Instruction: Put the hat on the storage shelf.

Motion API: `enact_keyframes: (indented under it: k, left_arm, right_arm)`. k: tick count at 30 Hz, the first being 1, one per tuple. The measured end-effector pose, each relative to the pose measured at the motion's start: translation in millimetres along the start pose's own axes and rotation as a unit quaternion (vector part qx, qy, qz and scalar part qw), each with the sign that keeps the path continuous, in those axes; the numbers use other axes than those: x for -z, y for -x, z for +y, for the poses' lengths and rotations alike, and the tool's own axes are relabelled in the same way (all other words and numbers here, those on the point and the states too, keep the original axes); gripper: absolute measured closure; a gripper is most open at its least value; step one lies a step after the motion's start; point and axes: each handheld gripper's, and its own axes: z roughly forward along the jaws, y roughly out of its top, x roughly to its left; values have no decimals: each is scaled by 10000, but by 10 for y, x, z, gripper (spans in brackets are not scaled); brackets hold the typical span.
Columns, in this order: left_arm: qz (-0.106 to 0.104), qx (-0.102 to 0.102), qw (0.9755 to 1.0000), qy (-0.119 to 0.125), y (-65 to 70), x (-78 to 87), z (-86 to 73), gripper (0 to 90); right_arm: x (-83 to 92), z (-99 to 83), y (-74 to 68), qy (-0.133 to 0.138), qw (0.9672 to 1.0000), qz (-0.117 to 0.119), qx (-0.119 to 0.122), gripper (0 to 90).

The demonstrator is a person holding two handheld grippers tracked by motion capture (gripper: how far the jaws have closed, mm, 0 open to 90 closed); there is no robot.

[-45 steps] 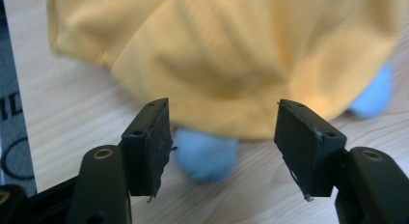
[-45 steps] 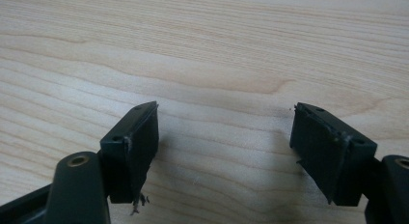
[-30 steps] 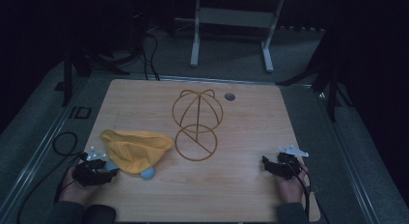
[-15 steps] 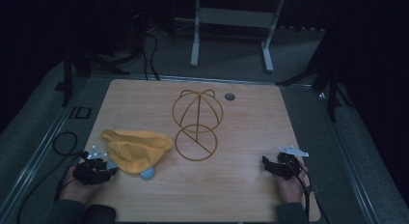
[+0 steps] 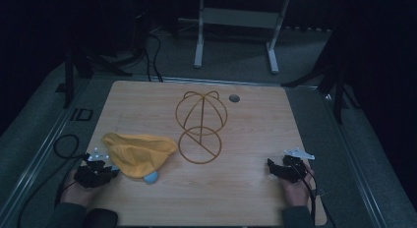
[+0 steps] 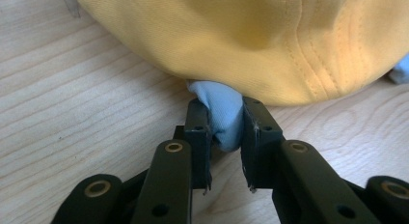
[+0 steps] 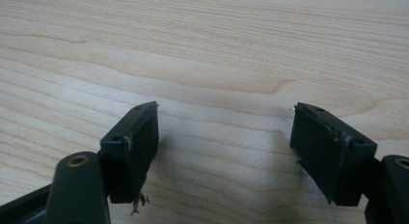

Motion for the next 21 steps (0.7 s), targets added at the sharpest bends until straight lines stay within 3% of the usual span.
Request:
enact_keyframes:
  k: [21]
  left_arm:
    - [-154,42,9990,411,173,277,252,780]
  right_arm:
    - [-13,12,5,0,10000,21,17,251]
